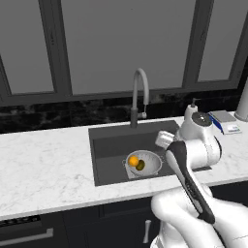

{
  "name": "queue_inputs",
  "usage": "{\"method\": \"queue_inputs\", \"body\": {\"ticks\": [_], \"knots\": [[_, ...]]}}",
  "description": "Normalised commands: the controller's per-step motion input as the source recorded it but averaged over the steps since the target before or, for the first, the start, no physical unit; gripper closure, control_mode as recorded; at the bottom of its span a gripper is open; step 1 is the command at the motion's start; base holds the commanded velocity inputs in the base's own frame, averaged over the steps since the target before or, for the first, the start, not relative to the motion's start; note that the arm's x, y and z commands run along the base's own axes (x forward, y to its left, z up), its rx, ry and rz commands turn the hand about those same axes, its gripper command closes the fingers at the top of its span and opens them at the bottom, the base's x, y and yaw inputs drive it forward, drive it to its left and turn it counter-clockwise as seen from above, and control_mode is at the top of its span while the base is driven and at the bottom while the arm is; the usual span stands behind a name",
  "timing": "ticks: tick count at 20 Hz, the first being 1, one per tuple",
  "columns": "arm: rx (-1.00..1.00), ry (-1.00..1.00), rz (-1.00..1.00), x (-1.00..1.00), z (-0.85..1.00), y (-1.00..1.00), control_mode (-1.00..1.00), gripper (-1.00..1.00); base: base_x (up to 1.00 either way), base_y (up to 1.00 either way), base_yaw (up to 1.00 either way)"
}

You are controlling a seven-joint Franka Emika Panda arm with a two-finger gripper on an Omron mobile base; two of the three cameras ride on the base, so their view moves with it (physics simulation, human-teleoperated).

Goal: Put the colander in the sink, put the kiwi, orange in the colander, and turn on the sink faucet and pour water over the colander.

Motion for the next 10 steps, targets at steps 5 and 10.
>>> {"method": "queue_inputs", "body": {"ticks": [5,10], "knots": [[0.56,-0.15,-0.24,0.1,0.0,-0.99,-1.0,-1.0,0.0,0.0,0.0],[0.43,-0.2,-0.2,0.34,0.0,-0.57,-1.0,-1.0,0.0,0.0,0.0]]}}
